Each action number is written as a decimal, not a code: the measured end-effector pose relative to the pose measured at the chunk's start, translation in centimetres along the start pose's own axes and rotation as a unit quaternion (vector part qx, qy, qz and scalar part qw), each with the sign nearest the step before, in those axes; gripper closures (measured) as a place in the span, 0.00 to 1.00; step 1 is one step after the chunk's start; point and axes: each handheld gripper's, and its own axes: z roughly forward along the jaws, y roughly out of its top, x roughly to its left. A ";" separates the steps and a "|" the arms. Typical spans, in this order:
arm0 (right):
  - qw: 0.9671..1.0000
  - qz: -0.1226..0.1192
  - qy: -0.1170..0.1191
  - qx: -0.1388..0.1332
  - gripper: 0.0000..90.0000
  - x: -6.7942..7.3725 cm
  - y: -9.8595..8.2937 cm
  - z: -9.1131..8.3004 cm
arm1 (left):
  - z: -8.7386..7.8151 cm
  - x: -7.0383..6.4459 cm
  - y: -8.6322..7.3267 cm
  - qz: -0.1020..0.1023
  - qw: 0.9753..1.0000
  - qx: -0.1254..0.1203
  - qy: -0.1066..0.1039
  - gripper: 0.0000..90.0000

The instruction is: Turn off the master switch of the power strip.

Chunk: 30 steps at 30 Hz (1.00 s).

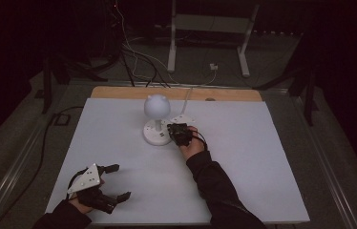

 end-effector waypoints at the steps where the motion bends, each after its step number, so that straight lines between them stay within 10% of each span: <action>1: 1.000 0.003 0.001 -0.001 1.00 0.0 -0.1 0.1 | 0.0 0.0 0.0 0.001 1.000 0.001 0.000 0.00; 30: 1.000 0.003 0.000 -0.006 1.00 0.2 -0.1 0.4 | 0.0 -0.1 0.0 0.003 1.000 0.000 0.006 0.00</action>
